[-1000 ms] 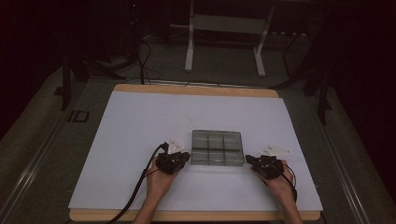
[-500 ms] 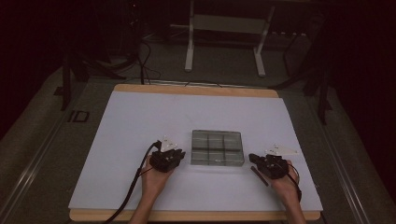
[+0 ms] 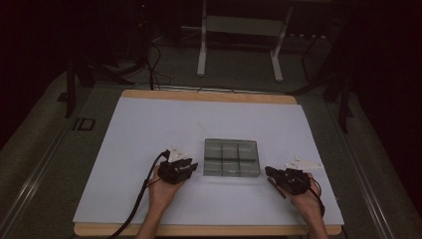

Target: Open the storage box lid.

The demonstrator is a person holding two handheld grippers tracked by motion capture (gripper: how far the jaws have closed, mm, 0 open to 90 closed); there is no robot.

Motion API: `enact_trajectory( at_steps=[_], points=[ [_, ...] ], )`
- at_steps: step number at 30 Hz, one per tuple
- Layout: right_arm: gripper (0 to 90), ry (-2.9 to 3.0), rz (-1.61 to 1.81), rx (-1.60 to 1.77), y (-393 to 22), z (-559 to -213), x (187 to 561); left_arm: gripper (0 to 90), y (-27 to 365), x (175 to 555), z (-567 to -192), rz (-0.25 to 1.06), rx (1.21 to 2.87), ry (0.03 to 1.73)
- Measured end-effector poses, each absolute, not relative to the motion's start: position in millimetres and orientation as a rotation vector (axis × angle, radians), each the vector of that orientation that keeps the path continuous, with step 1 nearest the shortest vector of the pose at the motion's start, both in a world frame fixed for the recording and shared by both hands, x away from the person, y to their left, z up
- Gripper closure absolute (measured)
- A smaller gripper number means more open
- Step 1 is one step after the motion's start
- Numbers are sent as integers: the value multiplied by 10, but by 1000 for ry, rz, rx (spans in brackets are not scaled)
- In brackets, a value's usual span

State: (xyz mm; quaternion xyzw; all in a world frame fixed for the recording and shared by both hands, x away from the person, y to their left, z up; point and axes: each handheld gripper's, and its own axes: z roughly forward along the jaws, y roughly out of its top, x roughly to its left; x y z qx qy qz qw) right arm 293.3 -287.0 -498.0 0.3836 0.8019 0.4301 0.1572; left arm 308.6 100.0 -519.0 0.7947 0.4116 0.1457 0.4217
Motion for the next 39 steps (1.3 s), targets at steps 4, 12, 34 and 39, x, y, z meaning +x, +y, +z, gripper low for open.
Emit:
enact_trajectory(
  at_steps=[4,12,34,39],
  points=[
    [883,2322,1239,1066,-2876,-4990,2900,662,1016,3084,-5173,349,1971,1019],
    [894,2350,1227,1050,-2846,-5038,2882,652,1015,3073,-5159,344,1971,1001],
    [899,2392,1198,1044,-2767,-5118,2914,729,843,3065,-5238,309,2064,958],
    [899,2387,1201,1051,-2775,-5121,2921,760,832,3055,-5238,300,2066,953]
  ],
)
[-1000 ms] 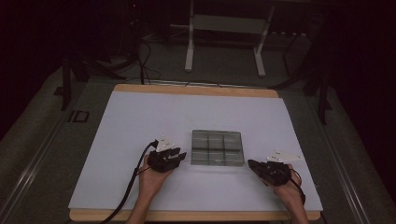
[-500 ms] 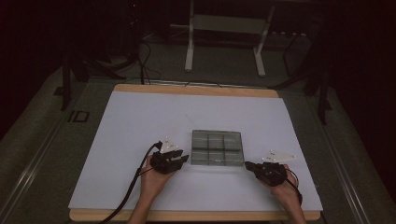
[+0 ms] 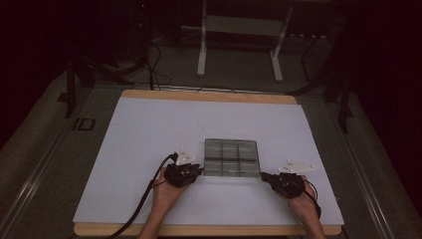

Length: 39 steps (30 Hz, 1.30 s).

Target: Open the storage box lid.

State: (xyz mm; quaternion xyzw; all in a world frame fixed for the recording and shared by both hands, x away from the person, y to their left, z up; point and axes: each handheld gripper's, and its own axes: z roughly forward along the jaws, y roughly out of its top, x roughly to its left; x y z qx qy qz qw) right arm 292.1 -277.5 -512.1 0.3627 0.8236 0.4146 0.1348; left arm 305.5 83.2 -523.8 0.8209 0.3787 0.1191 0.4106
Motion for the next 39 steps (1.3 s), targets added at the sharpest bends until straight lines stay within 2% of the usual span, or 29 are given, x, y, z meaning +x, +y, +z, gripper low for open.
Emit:
enact_trajectory(
  at_steps=[39],
  points=[
    [900,2325,1285,1082,-2855,-5111,3019,674,824,3038,-5185,311,2057,916]
  ],
)
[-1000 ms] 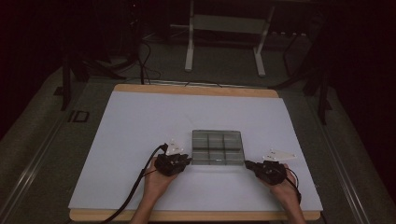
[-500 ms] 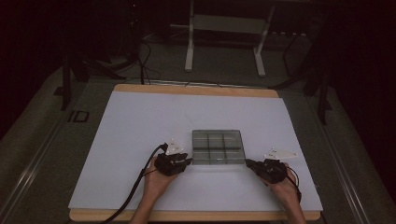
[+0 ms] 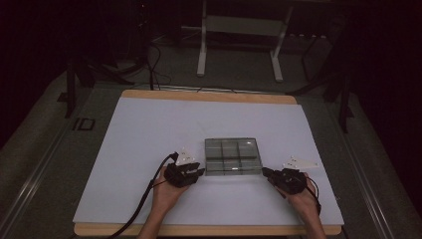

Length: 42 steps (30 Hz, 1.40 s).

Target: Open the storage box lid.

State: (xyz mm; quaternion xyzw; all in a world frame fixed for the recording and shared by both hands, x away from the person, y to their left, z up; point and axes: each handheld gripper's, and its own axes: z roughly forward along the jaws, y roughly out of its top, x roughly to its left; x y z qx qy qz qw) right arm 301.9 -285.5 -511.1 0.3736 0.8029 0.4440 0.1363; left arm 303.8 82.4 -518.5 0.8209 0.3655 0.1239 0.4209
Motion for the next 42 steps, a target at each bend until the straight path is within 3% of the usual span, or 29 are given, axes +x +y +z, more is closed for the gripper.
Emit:
enact_trajectory(
  at_steps=[42],
  points=[
    [893,2312,1236,1114,-2839,-5168,3080,595,638,3038,-4970,535,1992,774]
  ],
)
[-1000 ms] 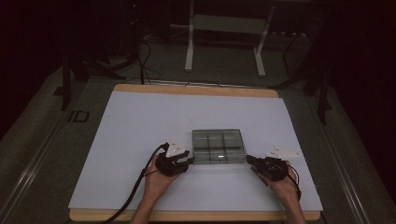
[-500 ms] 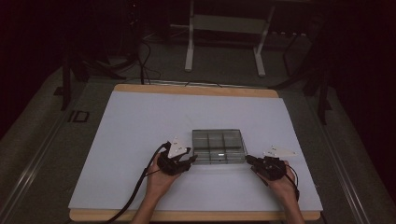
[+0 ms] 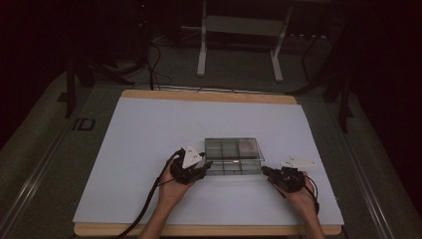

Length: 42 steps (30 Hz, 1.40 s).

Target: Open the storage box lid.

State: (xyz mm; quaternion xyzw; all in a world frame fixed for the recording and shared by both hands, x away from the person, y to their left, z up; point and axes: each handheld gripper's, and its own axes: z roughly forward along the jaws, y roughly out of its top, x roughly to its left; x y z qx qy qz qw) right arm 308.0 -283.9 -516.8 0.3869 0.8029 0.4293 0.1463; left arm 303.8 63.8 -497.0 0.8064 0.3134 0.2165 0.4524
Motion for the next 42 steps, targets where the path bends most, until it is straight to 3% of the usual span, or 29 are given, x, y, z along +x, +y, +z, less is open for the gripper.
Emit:
enact_trajectory(
  at_steps=[16,42],
  points=[
    [893,2322,1240,1105,-2827,-5170,3073,612,612,3184,-4820,612,1965,748],
    [847,2254,1236,1155,-2982,-5182,3105,680,629,3405,-4744,592,1916,816]
  ],
)
